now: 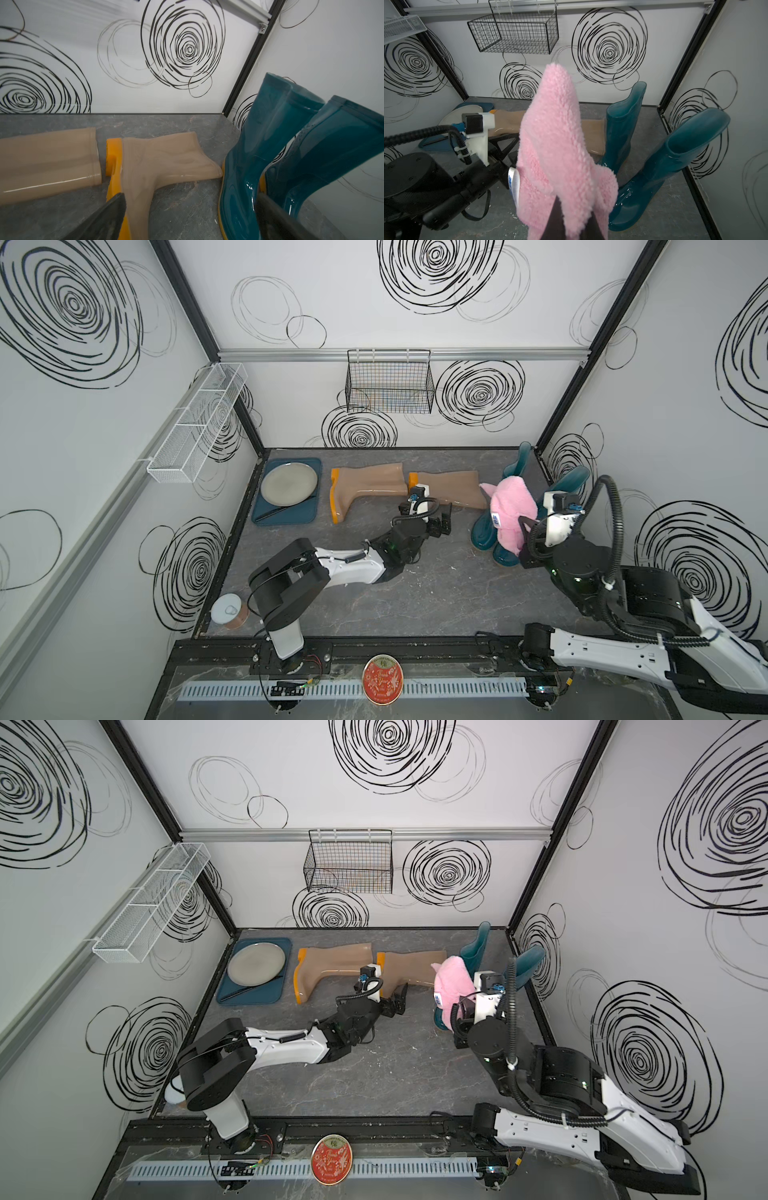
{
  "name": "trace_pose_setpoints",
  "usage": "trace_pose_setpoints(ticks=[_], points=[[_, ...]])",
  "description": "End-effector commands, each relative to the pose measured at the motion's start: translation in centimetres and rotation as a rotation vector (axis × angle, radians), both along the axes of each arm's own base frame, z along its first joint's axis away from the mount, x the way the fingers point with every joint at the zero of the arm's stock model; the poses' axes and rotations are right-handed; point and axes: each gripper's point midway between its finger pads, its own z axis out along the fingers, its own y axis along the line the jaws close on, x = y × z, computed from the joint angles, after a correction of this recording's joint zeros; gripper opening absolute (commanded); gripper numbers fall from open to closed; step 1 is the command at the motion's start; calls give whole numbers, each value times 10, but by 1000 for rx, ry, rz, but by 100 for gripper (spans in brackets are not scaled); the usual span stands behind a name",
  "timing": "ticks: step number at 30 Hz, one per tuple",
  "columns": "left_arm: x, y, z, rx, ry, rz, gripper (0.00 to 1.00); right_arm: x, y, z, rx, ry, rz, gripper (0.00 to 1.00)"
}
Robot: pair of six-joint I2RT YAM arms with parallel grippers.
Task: Wipe the rubber boots with a cloth
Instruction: Pick up the rubber boot from the center of the board.
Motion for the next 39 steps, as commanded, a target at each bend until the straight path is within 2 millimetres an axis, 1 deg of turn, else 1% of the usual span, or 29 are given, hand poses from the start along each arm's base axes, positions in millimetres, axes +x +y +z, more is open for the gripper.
trace_pose_setpoints(ticks=[1, 2, 4, 5, 6, 8, 11, 13, 15, 19, 21, 24, 27, 30, 32, 35, 36, 39], points=[[14, -16, -23, -61, 161, -68, 100, 11, 31, -23, 98, 112, 81, 0], [21, -19, -27, -47, 185, -67, 100, 16, 33, -32, 116, 150, 89, 0], [33, -24, -33, -21, 207, -65, 98, 23, 35, -43, 155, 197, 104, 0], [37, -23, -45, 18, 240, -54, 97, 26, 34, -46, 173, 208, 102, 0], [43, -21, -49, 37, 253, -39, 96, 28, 33, -46, 186, 209, 103, 0], [56, -14, -58, 73, 285, 5, 92, 29, 31, -46, 201, 207, 108, 0], [69, 0, -71, 122, 326, 71, 89, 30, 33, -48, 190, 216, 121, 0], [73, 7, -79, 157, 353, 98, 88, 30, 31, -51, 179, 221, 113, 0], [72, 12, -89, 182, 380, 113, 87, 30, 29, -54, 171, 220, 107, 0], [66, 13, -129, 244, 477, 108, 87, 29, 24, -58, 160, 219, 96, 0], [65, 13, -147, 260, 521, 97, 81, 29, 23, -57, 159, 218, 97, 0], [67, 14, -158, 265, 542, 105, 73, 28, 21, -57, 155, 220, 97, 0], [72, 14, -161, 260, 559, 102, 56, 27, 20, -56, 156, 218, 94, 0], [78, 19, -153, 243, 551, 116, 40, 25, 17, -58, 156, 219, 89, 0], [82, 21, -141, 225, 533, 126, 35, 24, 16, -60, 158, 222, 83, 0], [88, 24, -111, 203, 483, 142, 22, 24, 14, -62, 156, 225, 78, 0], [90, 25, -98, 194, 462, 148, 17, 24, 13, -62, 155, 224, 76, 0], [94, 36, -60, 180, 399, 192, 9, 24, 13, -61, 156, 223, 76, 0]])
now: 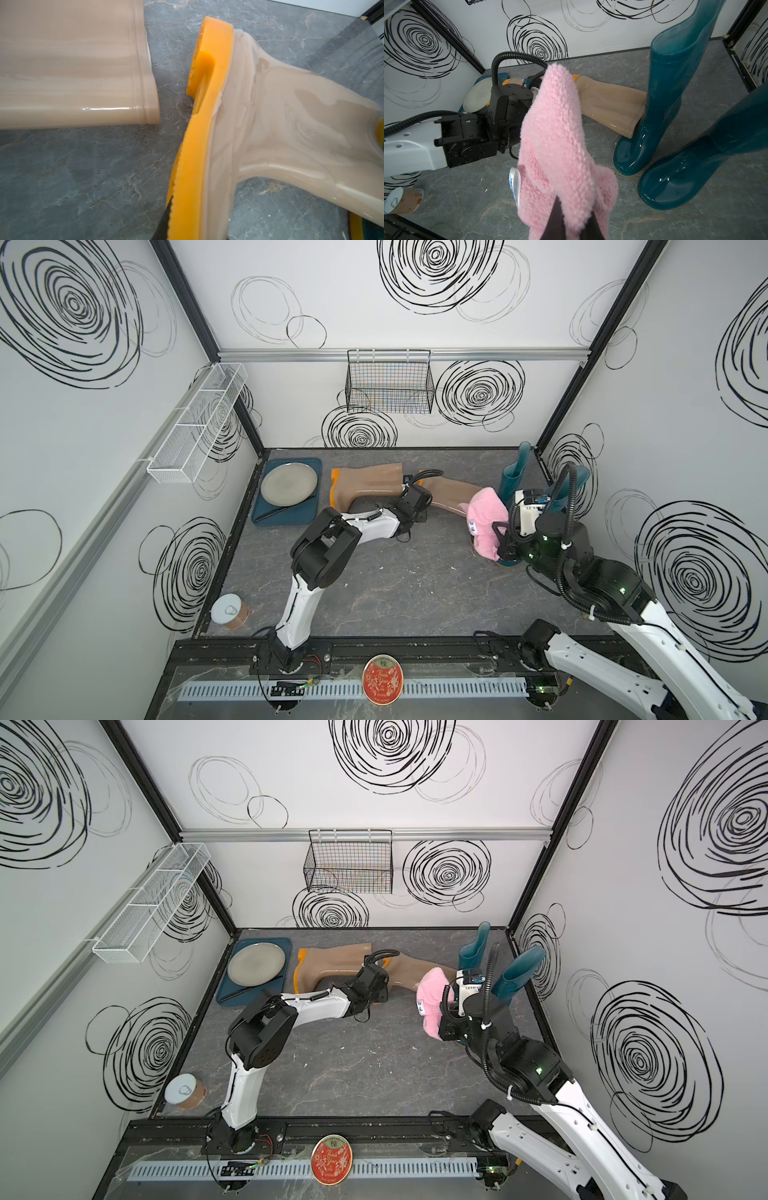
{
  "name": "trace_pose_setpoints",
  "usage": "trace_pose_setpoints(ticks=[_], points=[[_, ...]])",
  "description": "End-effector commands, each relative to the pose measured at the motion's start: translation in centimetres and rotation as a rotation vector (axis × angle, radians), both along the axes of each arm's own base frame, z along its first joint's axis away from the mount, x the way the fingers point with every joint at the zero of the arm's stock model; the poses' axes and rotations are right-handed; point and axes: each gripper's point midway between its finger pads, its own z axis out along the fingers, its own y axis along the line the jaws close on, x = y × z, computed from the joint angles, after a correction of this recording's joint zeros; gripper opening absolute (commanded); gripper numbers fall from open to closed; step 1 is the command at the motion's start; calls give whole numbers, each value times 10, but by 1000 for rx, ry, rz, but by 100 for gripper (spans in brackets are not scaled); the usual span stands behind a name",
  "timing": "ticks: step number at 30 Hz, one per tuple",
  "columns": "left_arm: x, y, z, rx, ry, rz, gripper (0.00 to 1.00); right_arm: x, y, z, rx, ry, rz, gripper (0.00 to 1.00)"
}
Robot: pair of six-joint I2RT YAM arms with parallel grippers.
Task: Wipe the rubber boots with a cloth
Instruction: Pick up the rubber boot from the center of the board.
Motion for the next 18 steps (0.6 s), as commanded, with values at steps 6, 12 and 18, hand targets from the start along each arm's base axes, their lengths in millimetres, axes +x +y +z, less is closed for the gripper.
trace_pose_setpoints(ticks=[6, 12, 18], points=[[6, 38, 149, -66, -274, 123, 1, 3, 5, 2, 2, -2, 18, 0], [-48, 72, 158, -44, -274, 120, 0, 7, 19, 3, 18, 10, 65, 0], [-135, 103, 81, 2, -120, 89, 0, 15, 54, -21, 77, 75, 163, 0]])
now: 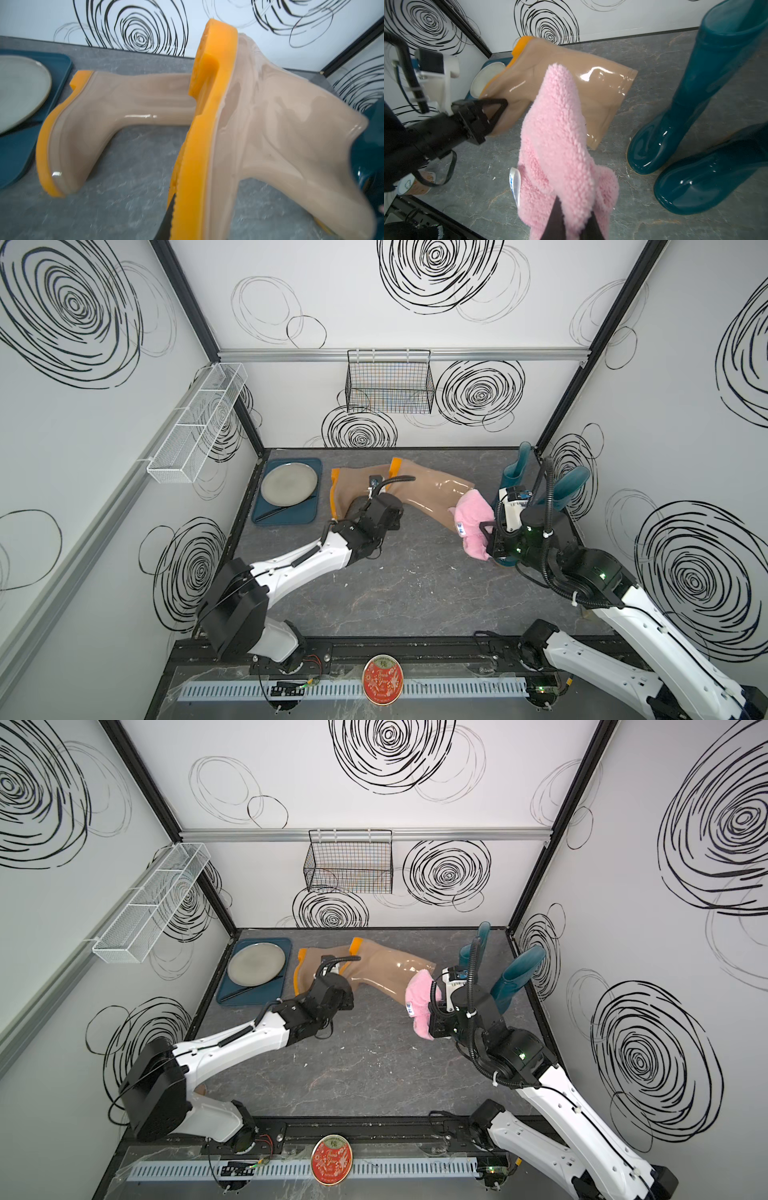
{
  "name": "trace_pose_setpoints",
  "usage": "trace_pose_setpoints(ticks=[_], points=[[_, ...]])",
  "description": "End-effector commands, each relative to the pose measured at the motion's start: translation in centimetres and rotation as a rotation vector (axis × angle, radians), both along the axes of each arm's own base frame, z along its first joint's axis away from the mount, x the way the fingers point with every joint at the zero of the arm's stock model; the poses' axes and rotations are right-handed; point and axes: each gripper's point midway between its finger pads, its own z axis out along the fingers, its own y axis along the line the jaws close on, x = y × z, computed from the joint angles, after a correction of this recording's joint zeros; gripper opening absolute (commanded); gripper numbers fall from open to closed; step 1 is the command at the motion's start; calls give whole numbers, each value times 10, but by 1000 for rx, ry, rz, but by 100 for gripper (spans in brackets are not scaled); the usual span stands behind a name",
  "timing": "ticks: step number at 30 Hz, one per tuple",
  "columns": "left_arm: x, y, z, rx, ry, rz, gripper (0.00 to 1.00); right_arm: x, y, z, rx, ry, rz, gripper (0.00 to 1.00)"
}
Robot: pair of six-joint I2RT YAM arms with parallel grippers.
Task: Wipe the rubber boots with a cloth
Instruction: Place the rubber boot at the center of the board.
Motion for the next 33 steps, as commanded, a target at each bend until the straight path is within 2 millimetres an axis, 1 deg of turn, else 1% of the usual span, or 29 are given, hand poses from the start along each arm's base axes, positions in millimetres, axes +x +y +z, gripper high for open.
trace_pose_setpoints(ticks=[1, 2, 3, 5, 7, 8, 10, 11, 12, 13, 15, 16, 18, 20, 21, 22, 23, 25, 27, 29, 31, 32, 33], points=[[-40, 4, -37, -22, 57, -1, 0, 7, 30, -10, 85, 26, 73, 0], [-54, 5, -47, -16, 72, -13, 0, 9, 38, -13, 115, 34, 88, 0], [-68, 8, -59, -5, 87, -18, 0, 12, 49, -21, 145, 59, 104, 0], [-91, 15, -80, -3, 121, -22, 0, 14, 78, -36, 198, 93, 160, 0], [-110, 22, -100, -21, 147, -19, 0, 14, 115, -60, 196, 124, 222, 0], [-117, 25, -106, -34, 154, -19, 0, 12, 132, -71, 187, 134, 248, 0], [-125, 30, -115, -62, 158, -10, 0, 16, 162, -100, 211, 220, 265, 0], [-127, 33, -117, -68, 159, -4, 0, 20, 171, -109, 234, 266, 263, 0], [-128, 33, -117, -76, 153, -9, 4, 28, 177, -123, 250, 326, 245, 0], [-128, 33, -117, -81, 147, -14, 4, 36, 185, -135, 264, 364, 247, 0], [-130, 30, -118, -94, 140, -29, 4, 50, 200, -153, 271, 379, 261, 0], [-131, 30, -120, -95, 142, -34, 4, 58, 203, -164, 270, 391, 248, 0], [-132, 29, -124, -95, 147, -48, 3, 74, 208, -183, 285, 429, 234, 0], [-134, 29, -129, -80, 155, -56, 2, 90, 201, -204, 239, 440, 162, 0], [-135, 30, -132, -71, 162, -56, 1, 99, 190, -218, 188, 440, 99, 0], [-136, 31, -134, -63, 166, -57, 1, 109, 174, -231, 144, 453, 18, 0], [-137, 31, -136, -58, 171, -59, 1, 115, 160, -239, 125, 467, -34, 0], [-139, 33, -139, -50, 174, -63, 1, 131, 129, -246, 114, 472, -126, 0], [-140, 36, -142, -42, 179, -59, 1, 144, 112, -240, 92, 455, -154, 0], [-142, 38, -145, -33, 187, -60, 1, 157, 108, -228, 34, 424, -141, 0], [-143, 40, -147, -24, 193, -60, 1, 160, 114, -215, -21, 404, -110, 0], [-144, 41, -147, -18, 195, -58, 1, 158, 121, -207, -21, 391, -82, 0], [-144, 42, -147, -15, 194, -54, 1, 151, 133, -198, -13, 366, -36, 0]])
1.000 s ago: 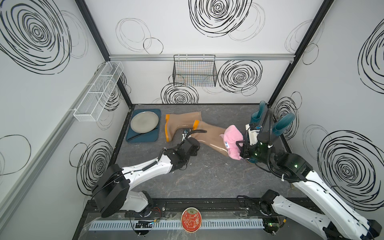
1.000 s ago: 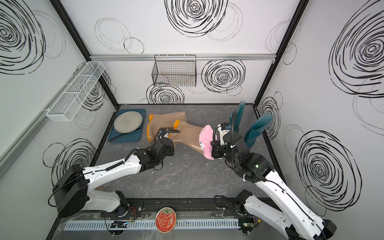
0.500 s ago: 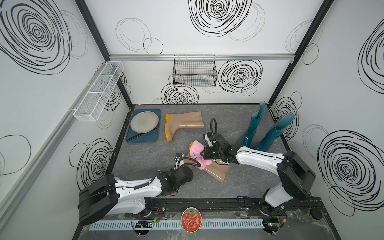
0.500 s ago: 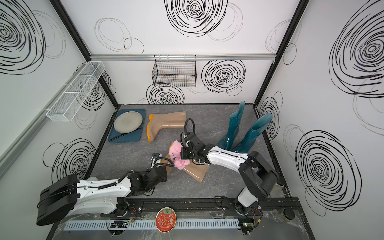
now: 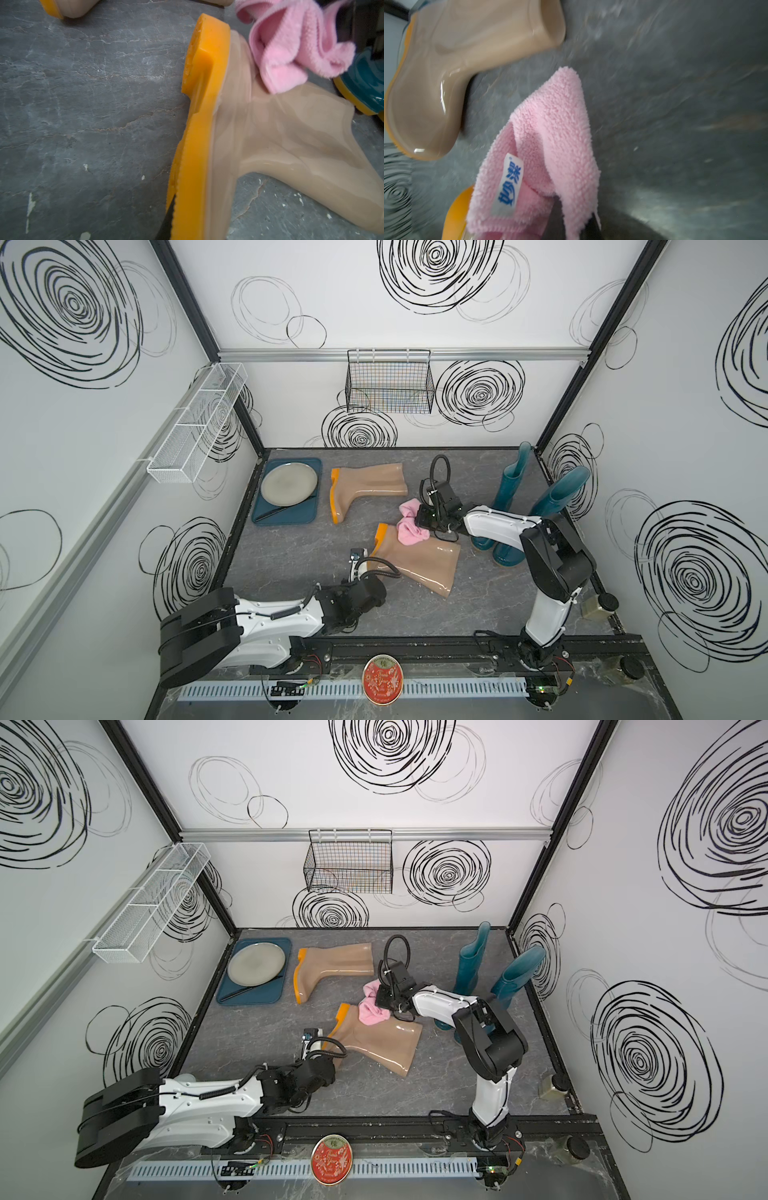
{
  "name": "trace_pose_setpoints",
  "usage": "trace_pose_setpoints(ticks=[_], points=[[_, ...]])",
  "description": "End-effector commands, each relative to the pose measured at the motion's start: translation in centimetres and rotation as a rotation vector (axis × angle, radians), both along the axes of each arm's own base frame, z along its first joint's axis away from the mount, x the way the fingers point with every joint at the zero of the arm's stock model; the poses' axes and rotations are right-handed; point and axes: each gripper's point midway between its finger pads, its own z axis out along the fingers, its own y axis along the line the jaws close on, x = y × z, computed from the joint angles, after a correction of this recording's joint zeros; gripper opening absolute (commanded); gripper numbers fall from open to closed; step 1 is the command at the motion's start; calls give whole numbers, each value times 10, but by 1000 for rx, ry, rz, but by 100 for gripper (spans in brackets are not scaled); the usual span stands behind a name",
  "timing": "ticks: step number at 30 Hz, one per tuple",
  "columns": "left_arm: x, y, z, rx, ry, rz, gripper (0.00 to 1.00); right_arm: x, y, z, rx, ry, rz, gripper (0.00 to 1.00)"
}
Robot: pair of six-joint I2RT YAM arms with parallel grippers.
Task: Wipe the rubber boots with a cloth
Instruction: Place the rubber boot at the center of the board, then wipe the dirt off the rubber boot.
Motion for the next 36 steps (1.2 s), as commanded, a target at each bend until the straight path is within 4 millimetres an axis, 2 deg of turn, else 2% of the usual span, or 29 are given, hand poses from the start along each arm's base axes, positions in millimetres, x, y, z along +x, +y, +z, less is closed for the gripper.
trace_pose_setpoints(ticks=[1, 4, 5, 7, 8, 10, 12, 14, 16, 18, 20, 22, 26, 31, 33, 35, 36], points=[[-15, 14, -25, 62, 77, -16, 1, -21, 20, 18, -79, -61, 107, 0], [-13, 14, -23, 64, 71, -9, 1, -59, 62, 36, 9, -89, 229, 0], [-12, 14, -21, 70, 68, -10, 1, -67, 70, 37, 42, -82, 247, 0], [-11, 14, -21, 85, 66, -11, 1, -78, 81, 30, 109, -44, 273, 0], [-11, 14, -21, 89, 68, -14, 1, -77, 81, 21, 113, -25, 269, 0], [-11, 13, -21, 93, 72, -20, 1, -64, 65, -4, 70, 31, 227, 0], [-11, 13, -21, 104, 76, -19, 1, -51, 35, -19, 11, 49, 153, 0], [-11, 13, -21, 100, 78, -13, 1, -52, 17, -15, -42, 13, 142, 0], [-11, 15, -21, 92, 81, -1, 1, -72, 15, -4, -102, -41, 195, 0], [-10, 15, -20, 86, 81, 9, 1, -99, 22, 1, -128, -44, 251, 0], [-9, 15, -19, 85, 83, 16, 1, -128, 29, -2, -110, -14, 297, 0], [-8, 14, -19, 79, 87, 18, 2, -151, 23, -10, -118, 14, 297, 0], [-7, 13, -19, 85, 90, 16, 2, -176, -24, -36, -209, 102, 186, 0], [-6, 13, -19, 82, 94, 11, 2, -209, -100, -64, -392, 233, 29, 0], [-5, 12, -18, 80, 95, 8, 2, -221, -114, -71, -411, 275, 5, 0], [-5, 10, -17, 76, 96, 1, 2, -227, -113, -76, -395, 285, 15, 0], [-5, 9, -17, 75, 96, -2, 2, -225, -106, -77, -376, 281, 31, 0]])
